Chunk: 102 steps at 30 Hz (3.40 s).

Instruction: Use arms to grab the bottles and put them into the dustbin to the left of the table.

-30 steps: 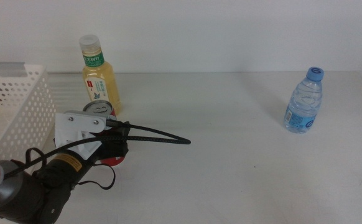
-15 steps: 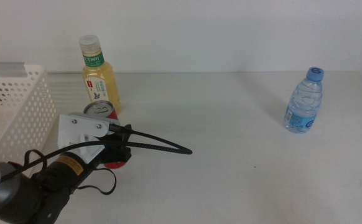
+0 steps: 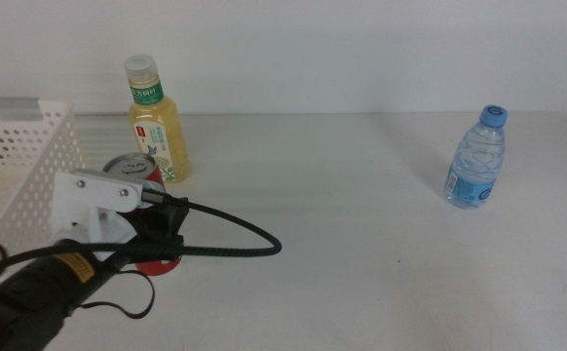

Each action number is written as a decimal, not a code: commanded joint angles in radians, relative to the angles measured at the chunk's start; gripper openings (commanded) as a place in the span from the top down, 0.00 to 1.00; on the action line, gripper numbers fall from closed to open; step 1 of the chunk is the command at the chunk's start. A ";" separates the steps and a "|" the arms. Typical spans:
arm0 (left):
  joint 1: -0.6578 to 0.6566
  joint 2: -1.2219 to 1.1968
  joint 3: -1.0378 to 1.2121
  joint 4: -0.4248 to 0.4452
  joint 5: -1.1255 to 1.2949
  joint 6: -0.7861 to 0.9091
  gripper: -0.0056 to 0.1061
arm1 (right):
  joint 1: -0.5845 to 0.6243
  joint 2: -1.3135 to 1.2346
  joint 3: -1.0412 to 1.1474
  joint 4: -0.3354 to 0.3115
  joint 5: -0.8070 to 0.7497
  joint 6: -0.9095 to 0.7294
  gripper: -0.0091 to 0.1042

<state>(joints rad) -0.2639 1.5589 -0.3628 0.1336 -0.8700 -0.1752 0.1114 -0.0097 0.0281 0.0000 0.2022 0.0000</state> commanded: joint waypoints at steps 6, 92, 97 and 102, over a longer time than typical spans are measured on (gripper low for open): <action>-0.001 -0.279 -0.022 0.017 0.174 -0.059 0.99 | -0.006 -0.027 -0.008 0.000 -0.076 -0.013 0.30; 0.587 0.264 -1.266 -0.228 1.877 0.535 0.99 | -0.006 -0.027 -0.008 0.000 -0.076 -0.013 0.30; 0.587 0.324 -1.266 -0.227 1.870 0.540 0.98 | -0.006 -0.027 -0.008 0.000 -0.076 -0.013 0.30; 0.587 0.366 -1.266 -0.230 1.863 0.541 0.92 | -0.006 -0.027 -0.008 0.000 -0.076 -0.013 0.30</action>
<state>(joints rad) 0.3229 1.9809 -1.5878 -0.0772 1.0218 0.3646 0.1114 -0.0097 0.0281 0.0000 0.2025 0.0000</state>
